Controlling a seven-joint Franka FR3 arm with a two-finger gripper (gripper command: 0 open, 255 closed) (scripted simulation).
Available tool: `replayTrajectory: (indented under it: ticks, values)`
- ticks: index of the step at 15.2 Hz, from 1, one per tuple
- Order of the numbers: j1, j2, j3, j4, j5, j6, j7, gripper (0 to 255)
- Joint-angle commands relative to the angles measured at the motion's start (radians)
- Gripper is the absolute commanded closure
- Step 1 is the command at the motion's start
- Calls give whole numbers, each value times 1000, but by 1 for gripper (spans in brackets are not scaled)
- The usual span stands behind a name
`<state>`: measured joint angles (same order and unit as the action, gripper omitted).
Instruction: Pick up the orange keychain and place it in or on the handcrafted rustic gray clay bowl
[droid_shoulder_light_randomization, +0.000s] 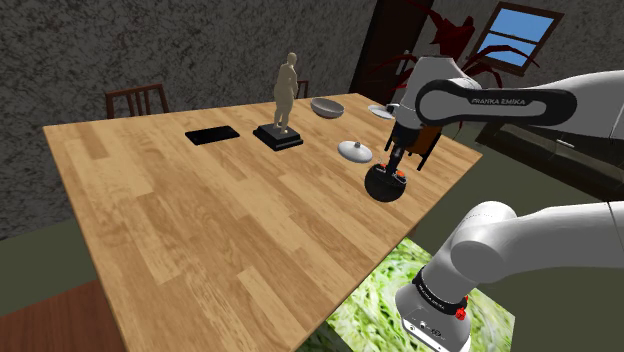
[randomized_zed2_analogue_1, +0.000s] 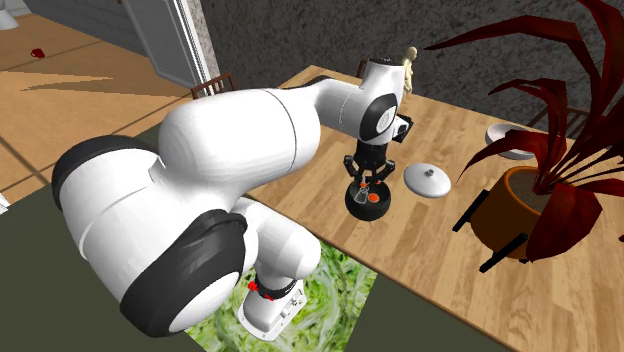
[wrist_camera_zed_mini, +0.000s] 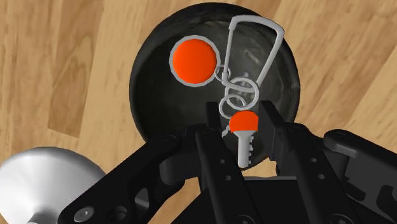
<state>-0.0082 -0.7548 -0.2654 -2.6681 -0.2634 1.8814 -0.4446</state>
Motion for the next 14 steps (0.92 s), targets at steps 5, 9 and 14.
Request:
replayTrajectory:
  ticks: [5, 9, 14]
  values:
    - [-3, 7, -8, -26, -7, 33, 1, 255]
    - [-3, 7, -8, -26, -7, 34, 1, 0]
    - [-3, 7, -8, -26, -7, 33, 1, 0]
